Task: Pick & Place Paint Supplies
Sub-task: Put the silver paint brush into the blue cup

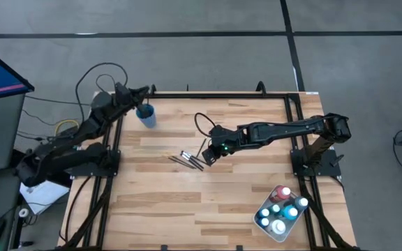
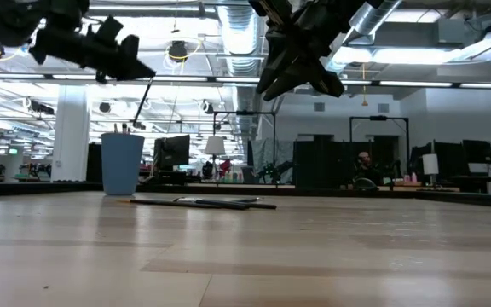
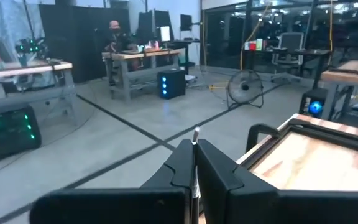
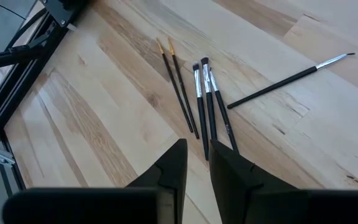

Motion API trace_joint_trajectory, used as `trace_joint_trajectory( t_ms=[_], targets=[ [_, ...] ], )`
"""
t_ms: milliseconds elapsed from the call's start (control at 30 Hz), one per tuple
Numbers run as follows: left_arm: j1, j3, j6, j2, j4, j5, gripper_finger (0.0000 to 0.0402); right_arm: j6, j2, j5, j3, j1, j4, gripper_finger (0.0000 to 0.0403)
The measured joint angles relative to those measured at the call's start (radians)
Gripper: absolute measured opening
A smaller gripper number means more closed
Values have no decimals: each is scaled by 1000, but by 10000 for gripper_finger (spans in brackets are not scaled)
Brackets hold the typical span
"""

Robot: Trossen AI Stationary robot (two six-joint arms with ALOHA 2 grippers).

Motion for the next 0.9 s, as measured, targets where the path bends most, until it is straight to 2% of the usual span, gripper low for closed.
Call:
trace_joint_trajectory(
  t_ms=[300,500,700,900],
  targets=[
    [18,-113,-47,0,47,31,1,0,0,0,0,0,-1,61],
    [18,-141,-92,0,57,31,14,0,0,0,0,-2,-8,61],
    [16,-141,-118,0,20,94,73,0,0,7,0,-2,-8,62],
    [7,-131,-134,0,-1,95,148,22,0,7,0,-3,-8,62]
  ],
)
